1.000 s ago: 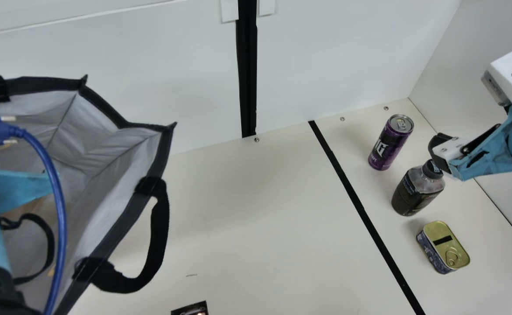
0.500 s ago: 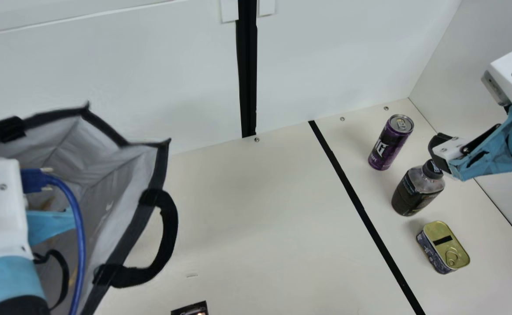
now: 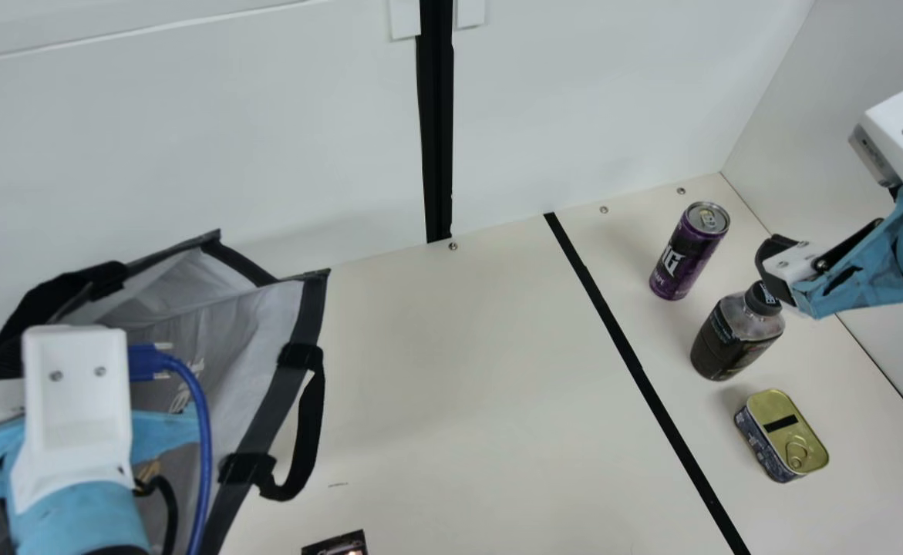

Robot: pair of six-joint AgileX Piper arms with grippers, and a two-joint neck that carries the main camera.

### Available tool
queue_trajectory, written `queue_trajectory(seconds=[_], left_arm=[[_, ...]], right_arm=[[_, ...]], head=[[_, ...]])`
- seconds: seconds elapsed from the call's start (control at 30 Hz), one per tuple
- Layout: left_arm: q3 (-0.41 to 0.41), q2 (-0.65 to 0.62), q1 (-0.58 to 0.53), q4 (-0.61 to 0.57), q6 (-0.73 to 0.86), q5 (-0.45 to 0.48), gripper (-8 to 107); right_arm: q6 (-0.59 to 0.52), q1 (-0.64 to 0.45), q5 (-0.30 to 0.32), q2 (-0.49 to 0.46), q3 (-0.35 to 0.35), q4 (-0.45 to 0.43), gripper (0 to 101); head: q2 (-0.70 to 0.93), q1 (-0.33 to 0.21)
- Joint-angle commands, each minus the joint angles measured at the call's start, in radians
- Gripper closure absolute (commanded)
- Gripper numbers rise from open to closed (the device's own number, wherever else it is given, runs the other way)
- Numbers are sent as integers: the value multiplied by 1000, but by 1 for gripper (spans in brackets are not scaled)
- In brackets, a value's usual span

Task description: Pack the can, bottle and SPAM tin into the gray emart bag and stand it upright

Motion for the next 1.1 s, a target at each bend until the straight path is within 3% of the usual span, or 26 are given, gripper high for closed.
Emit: queue_trajectory(seconds=[0.0, 0.53, 1.07], left_arm=[[5, 4, -14, -14, -9, 2, 107], [-1, 50, -186, -175, -73, 2, 107], [-94, 75, -325, -376, -100, 2, 107]], right_arm=[[0, 0, 0, 0, 0, 0, 6], [0, 0, 0, 0, 0, 0, 6], [0, 0, 0, 0, 0, 0, 6]], head=[[-2, -23], [-2, -23], [-2, -23]])
